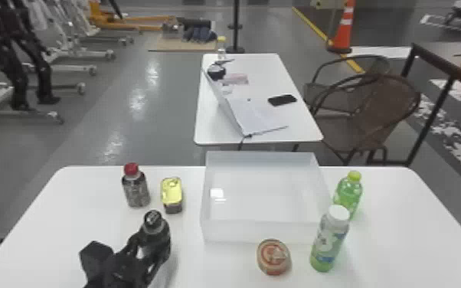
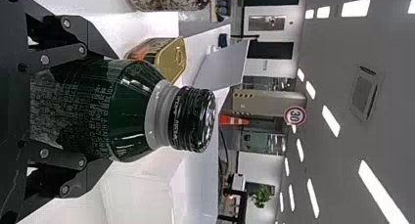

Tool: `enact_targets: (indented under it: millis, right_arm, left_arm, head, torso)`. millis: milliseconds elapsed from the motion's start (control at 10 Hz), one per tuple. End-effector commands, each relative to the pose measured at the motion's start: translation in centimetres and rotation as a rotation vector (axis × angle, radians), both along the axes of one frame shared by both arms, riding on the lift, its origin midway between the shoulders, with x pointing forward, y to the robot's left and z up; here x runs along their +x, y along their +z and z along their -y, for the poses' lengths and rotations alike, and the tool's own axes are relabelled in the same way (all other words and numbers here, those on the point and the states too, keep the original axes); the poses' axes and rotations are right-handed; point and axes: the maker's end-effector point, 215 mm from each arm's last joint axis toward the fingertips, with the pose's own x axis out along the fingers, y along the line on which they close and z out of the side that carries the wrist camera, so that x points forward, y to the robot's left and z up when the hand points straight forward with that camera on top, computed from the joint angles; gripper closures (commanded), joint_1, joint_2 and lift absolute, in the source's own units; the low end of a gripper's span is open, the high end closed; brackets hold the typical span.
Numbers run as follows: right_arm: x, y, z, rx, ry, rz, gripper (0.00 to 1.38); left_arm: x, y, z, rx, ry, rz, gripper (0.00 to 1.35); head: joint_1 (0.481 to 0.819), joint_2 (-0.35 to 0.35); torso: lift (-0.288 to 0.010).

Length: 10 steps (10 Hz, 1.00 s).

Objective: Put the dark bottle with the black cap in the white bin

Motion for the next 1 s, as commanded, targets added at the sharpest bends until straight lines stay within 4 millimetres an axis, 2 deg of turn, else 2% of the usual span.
enact_targets:
  millis: [0,100,200,400,600,700,900]
  right_arm:
    - [-0.1,-0.1,0.0,0.001,0.0,-0.002,0.09]
    - [-0.1,-0.2,0.0,0.003,-0.002,-0.004,0.09]
    - [0.0,-0.2,0.0,0.003,-0.002,-0.004,0.09]
    - [0.3,-0.1,-0.2,0.007,0.005,0.0,0.09]
    - [0.5,-0.3,-0.4,0.011,0.011,-0.003,0.09]
    - [0.6,-0.3,-0.5,0.011,0.012,-0.001,0.09]
    - [0.6,-0.5,-0.6,0.015,0.013,-0.005,0.09]
  left_arm:
    - [0.9,4.9,-0.5,0.056,0.002,0.075,1.1]
    - [1.8,9.0,0.2,0.029,-0.006,0.129,1.1]
    - [3.1,12.2,2.1,-0.032,-0.032,0.163,1.1]
    - [5.6,16.7,7.3,-0.144,-0.122,0.208,1.1]
    - [7.4,17.7,11.7,-0.172,-0.222,0.212,1.1]
    - [7.8,17.0,13.2,-0.155,-0.255,0.199,1.1]
    - [8.3,13.7,16.7,-0.144,-0.318,0.129,1.1]
  head:
    - [0.549,0.0]
    - [0.549,0.0]
    - [0.549,0.0]
    - [0.549,0.0]
    - [0.549,0.0]
    - [0.549,0.0]
    - [0.549,0.0]
  torso:
    - [-0.1]
    - [-0.1]
    - [-0.1]
    - [-0.1]
    - [-0.1]
    - [-0.1]
    - [-0.1]
